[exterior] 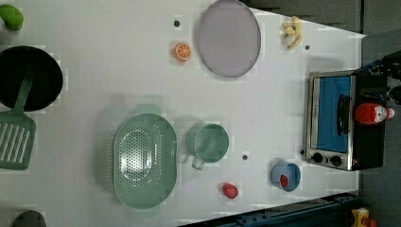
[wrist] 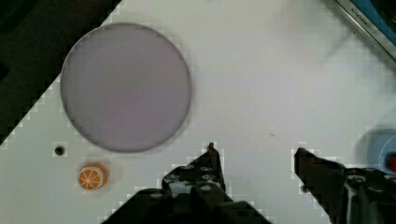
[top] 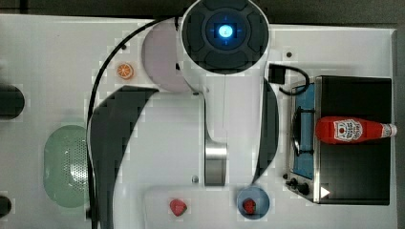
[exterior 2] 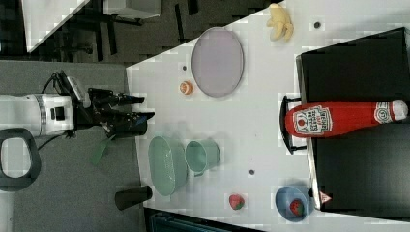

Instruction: Pick Ketchup from oven and place it on table.

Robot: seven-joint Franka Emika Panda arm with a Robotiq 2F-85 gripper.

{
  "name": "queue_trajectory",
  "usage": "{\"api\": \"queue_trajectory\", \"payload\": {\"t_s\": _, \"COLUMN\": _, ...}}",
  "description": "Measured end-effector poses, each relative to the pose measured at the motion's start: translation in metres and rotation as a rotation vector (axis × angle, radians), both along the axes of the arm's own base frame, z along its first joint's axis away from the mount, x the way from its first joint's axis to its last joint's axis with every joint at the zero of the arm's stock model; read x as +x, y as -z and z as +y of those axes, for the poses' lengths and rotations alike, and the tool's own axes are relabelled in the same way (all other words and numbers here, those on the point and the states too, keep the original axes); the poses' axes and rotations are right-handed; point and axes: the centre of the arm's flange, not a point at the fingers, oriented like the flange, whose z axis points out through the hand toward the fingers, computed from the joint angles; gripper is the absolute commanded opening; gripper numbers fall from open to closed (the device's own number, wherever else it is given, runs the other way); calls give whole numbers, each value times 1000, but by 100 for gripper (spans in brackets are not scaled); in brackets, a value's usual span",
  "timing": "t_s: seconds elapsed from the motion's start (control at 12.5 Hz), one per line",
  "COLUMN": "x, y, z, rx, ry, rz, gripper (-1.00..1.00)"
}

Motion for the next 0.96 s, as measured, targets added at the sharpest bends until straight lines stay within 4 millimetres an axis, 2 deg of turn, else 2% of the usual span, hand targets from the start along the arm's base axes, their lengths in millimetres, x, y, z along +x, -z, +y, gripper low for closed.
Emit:
{"api": "queue_trajectory", "payload": {"t_s": 0.08, "x": -40, "y": 5, "z": -4, "rx": 2, "ry": 8, "rz": 102, "gripper": 50}}
{"api": "queue_trajectory", "payload": {"t_s": 0.16, "x": -99, "y": -5, "z": -6, "rx": 14, "ry": 16, "rz": 195, "gripper": 71}}
{"api": "queue_trajectory", "payload": {"t_s": 0.24, "x": -129, "y": -23, "z": -10, "rx": 4, "ry": 20, "rz": 192, "gripper": 100}}
{"api": "queue_trajectory", "payload": {"t_s": 0.32, "x": -148, "y": -51, "z": -18, "rx": -1, "ry": 33, "rz": 137, "gripper": 100}}
{"api": "queue_trajectory", "payload": {"t_s": 0.4, "x": -161, "y": -111, "z": -33, "rx": 6, "ry": 62, "rz": -32, "gripper": 100}}
{"api": "queue_trajectory", "payload": {"t_s": 0.48, "x": -160, "y": -136, "z": -40, "rx": 11, "ry": 74, "rz": -118, "gripper": 100}}
{"api": "queue_trajectory", "payload": {"t_s": 0.56, "x": -157, "y": -150, "z": -47, "rx": 48, "ry": 91, "rz": -173, "gripper": 100}}
{"api": "queue_trajectory", "payload": {"t_s": 0.64, "x": -149, "y": -134, "z": -57, "rx": 29, "ry": 111, "rz": -149, "gripper": 100}}
{"api": "queue_trajectory", "payload": {"t_s": 0.88, "x": -106, "y": -83, "z": -72, "rx": 38, "ry": 137, "rz": -80, "gripper": 100}}
{"api": "queue_trajectory", "payload": {"t_s": 0.96, "x": -99, "y": -61, "z": -86, "rx": 48, "ry": 162, "rz": -36, "gripper": 100}}
